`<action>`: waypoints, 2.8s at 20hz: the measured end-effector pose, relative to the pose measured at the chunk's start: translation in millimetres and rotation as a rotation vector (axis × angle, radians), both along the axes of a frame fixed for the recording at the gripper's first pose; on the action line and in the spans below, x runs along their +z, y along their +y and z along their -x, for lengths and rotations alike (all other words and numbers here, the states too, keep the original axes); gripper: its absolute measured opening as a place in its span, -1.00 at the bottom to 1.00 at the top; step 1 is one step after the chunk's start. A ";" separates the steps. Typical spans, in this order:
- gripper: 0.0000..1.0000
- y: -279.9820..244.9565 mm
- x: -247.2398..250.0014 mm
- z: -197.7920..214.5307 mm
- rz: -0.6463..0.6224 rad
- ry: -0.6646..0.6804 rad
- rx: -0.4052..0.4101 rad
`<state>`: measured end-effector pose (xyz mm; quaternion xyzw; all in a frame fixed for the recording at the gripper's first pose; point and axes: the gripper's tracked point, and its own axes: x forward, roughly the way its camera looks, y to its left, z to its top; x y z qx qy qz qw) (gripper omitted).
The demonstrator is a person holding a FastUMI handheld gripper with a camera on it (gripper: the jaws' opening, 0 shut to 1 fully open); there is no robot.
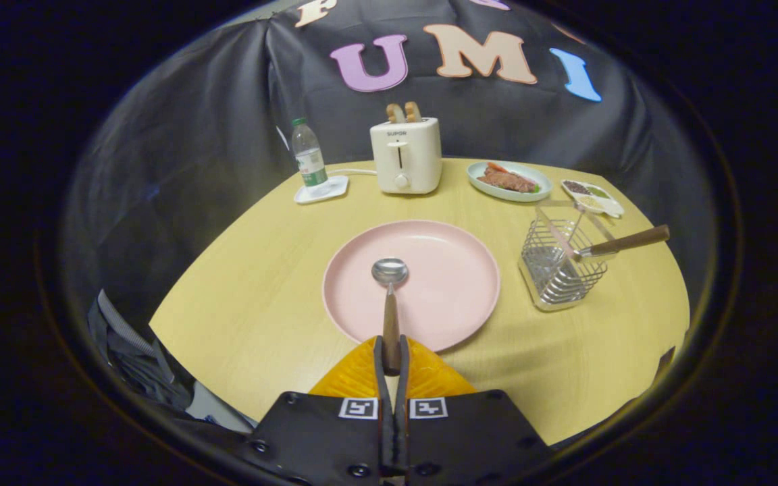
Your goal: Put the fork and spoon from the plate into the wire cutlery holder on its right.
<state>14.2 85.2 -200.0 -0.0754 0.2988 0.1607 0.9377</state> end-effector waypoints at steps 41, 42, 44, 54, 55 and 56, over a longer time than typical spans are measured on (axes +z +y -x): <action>-0.65 -158.9 146.1 -58.6 0.146 0.092 -0.126; -0.37 -158.0 150.4 -60.4 0.127 0.075 -0.122; 0.19 -157.2 158.7 -57.4 0.108 0.044 -0.120; 1.00 -109.5 183.7 -17.1 -0.003 -0.117 -0.040; 1.00 -101.6 187.0 -14.0 -0.011 -0.137 -0.031; 1.00 -92.2 191.2 -11.1 -0.024 -0.162 -0.022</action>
